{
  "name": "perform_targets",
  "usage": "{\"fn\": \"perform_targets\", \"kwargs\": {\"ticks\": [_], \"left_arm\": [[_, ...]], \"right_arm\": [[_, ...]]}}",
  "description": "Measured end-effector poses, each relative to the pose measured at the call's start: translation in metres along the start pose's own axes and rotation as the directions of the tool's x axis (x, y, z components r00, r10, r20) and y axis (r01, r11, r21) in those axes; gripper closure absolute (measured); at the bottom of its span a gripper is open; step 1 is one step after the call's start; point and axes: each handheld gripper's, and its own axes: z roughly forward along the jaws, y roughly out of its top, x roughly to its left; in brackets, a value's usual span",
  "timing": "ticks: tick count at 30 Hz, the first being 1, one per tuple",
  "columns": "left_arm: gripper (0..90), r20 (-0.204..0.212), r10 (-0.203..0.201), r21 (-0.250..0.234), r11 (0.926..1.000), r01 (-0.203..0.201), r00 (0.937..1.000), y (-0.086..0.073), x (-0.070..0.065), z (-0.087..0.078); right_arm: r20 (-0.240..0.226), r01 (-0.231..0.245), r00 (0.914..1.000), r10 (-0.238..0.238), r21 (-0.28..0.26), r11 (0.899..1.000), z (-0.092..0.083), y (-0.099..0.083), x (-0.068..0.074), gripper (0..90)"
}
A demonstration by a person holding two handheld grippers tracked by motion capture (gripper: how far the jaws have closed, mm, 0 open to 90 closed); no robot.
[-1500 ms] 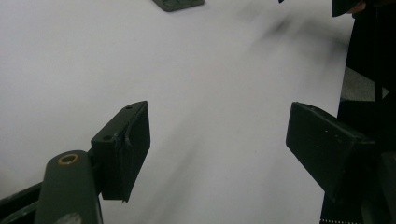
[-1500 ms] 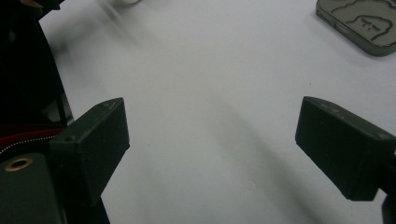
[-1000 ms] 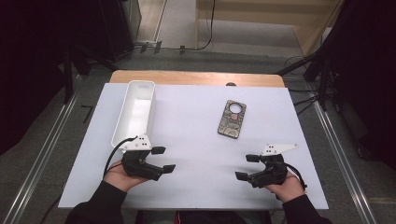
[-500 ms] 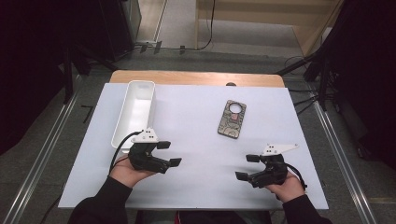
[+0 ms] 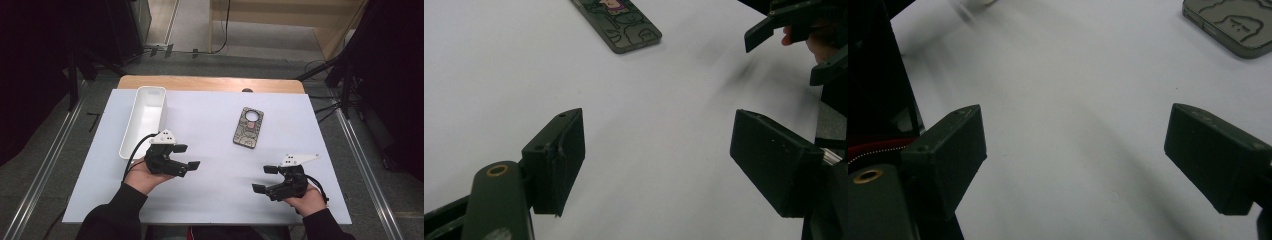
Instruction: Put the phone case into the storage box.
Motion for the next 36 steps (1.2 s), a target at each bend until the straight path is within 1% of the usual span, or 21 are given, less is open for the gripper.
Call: {"fn": "perform_targets", "kwargs": {"ticks": [5, 9, 11, 16, 20, 30, 36], "left_arm": [[21.8, -0.010, 0.011, 0.008, 0.9999, -0.011, 0.9999, 0.007, 0.000, 0.006], [21.8, -0.017, 0.017, 0.005, 0.9998, -0.017, 0.9997, 0.011, 0.001, 0.010], [22.1, -0.023, 0.009, 0.013, 0.9999, -0.008, 0.9997, 0.013, 0.002, 0.012], [22.1, -0.030, 0.018, 0.020, 0.9997, -0.018, 0.9994, 0.019, 0.001, 0.016], [22.1, -0.023, 0.020, 0.018, 0.9996, -0.020, 0.9995, 0.026, 0.001, 0.022], [22.2, -0.024, 0.019, 0.026, 0.9995, -0.019, 0.9995, 0.039, 0.005, 0.038], [22.2, -0.021, 0.039, 0.045, 0.9982, -0.039, 0.9990, 0.046, 0.006, 0.047]], "right_arm": [[0.000, 0.003, 1.0000, -0.003, 0.000, 1.000, 0.000, 0.000, 0.000, 8.8], [0.000, 0.000, 1.0000, 0.000, 0.000, 1.000, 0.000, 0.000, 0.000, 8.8], [-0.002, 0.001, 1.0000, -0.001, 0.000, 1.000, 0.000, 0.000, 0.000, 8.9], [-0.005, 0.003, 1.0000, -0.003, -0.001, 1.000, 0.001, 0.000, 0.000, 8.9], [-0.005, 0.005, 1.0000, -0.005, -0.001, 1.000, 0.001, 0.000, 0.000, 8.9], [-0.006, 0.009, 0.9999, -0.009, -0.004, 1.000, 0.001, 0.000, 0.000, 8.8], [-0.007, 0.004, 1.0000, -0.004, -0.005, 1.000, 0.001, 0.001, 0.000, 8.9]]}}
